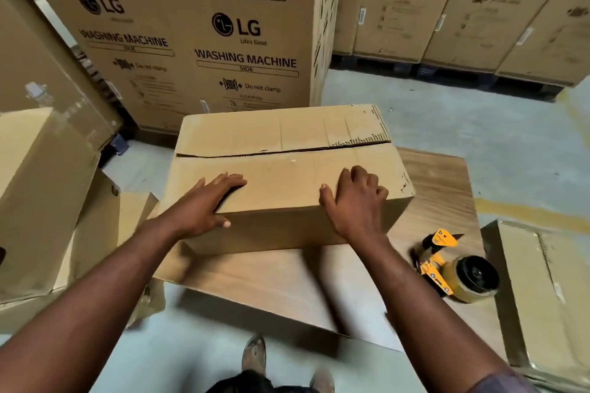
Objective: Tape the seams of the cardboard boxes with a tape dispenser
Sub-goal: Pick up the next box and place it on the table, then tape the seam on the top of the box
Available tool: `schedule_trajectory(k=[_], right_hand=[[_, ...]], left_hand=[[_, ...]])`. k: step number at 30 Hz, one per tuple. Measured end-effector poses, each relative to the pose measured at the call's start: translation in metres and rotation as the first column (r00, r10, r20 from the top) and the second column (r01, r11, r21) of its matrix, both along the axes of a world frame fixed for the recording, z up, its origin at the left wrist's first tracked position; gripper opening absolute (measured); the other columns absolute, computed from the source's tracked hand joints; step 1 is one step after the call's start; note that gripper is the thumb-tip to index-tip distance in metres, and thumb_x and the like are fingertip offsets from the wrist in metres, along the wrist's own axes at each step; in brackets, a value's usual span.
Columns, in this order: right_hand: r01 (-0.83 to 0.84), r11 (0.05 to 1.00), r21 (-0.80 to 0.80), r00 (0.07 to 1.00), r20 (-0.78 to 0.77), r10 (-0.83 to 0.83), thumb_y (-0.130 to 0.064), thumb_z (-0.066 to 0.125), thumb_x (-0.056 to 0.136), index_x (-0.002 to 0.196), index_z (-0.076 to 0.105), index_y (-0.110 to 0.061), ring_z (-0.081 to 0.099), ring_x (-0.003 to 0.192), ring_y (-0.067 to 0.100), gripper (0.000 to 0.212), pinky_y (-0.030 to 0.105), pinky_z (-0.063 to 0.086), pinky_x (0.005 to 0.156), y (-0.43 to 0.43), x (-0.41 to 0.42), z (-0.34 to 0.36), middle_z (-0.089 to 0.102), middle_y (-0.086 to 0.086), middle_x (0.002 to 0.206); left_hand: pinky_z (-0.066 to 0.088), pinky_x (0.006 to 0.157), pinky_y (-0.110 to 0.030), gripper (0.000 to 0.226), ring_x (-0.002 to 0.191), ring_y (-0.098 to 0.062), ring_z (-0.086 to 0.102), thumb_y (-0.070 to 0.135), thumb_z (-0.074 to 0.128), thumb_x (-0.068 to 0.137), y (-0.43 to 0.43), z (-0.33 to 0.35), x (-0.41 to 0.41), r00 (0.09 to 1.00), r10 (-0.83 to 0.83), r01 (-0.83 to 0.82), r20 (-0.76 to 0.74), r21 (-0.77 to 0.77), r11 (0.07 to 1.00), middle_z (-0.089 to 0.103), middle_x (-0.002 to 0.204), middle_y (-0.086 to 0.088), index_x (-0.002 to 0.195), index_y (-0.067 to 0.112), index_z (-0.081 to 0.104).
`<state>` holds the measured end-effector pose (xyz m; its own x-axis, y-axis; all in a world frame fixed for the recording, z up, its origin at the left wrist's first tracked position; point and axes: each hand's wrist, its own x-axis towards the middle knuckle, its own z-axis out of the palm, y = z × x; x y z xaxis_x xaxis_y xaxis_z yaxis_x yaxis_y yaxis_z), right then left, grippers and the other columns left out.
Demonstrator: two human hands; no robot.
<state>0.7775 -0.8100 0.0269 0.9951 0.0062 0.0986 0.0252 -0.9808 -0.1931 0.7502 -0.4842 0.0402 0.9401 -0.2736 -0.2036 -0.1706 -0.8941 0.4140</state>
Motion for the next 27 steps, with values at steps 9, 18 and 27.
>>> schedule_trajectory(k=[9,18,27], right_hand=[[0.251,0.967,0.035,0.955,-0.173,-0.241,-0.067,0.023,0.100,0.163,0.010,-0.010,-0.009,0.157,0.030,0.086,0.058,0.000,0.122,-0.025,0.017,-0.001,-0.003,0.014,0.171],[0.364,0.930,0.053,0.928,-0.112,-0.357,-0.068,0.020,0.098,0.162,0.012,-0.006,-0.003,0.158,0.029,0.089,0.052,0.005,0.123,0.003,-0.039,-0.009,0.001,0.014,0.171],[0.399,0.858,0.324,0.915,-0.081,-0.395,-0.052,0.048,0.101,0.157,0.032,-0.030,0.010,0.156,0.031,0.062,0.054,0.022,0.121,-0.042,-0.085,-0.008,0.011,0.017,0.168]], left_hand=[[0.014,0.124,-0.042,0.086,0.153,-0.007,0.009,0.070,0.064,0.080,0.016,-0.012,0.018,0.988,-0.064,0.067,0.141,-0.019,0.998,0.016,0.161,0.030,0.153,0.049,0.023],[0.001,0.120,-0.031,0.095,0.151,-0.006,0.012,0.024,0.091,0.069,0.038,0.007,0.068,0.983,-0.171,0.159,-0.067,-0.155,0.975,0.031,0.156,0.020,0.148,0.035,0.041],[0.011,0.122,-0.024,0.053,0.147,-0.012,0.031,0.018,0.072,0.088,-0.122,-0.013,-0.006,0.933,-0.274,0.350,0.232,-0.408,0.843,0.039,0.156,0.003,0.138,0.020,0.055]])
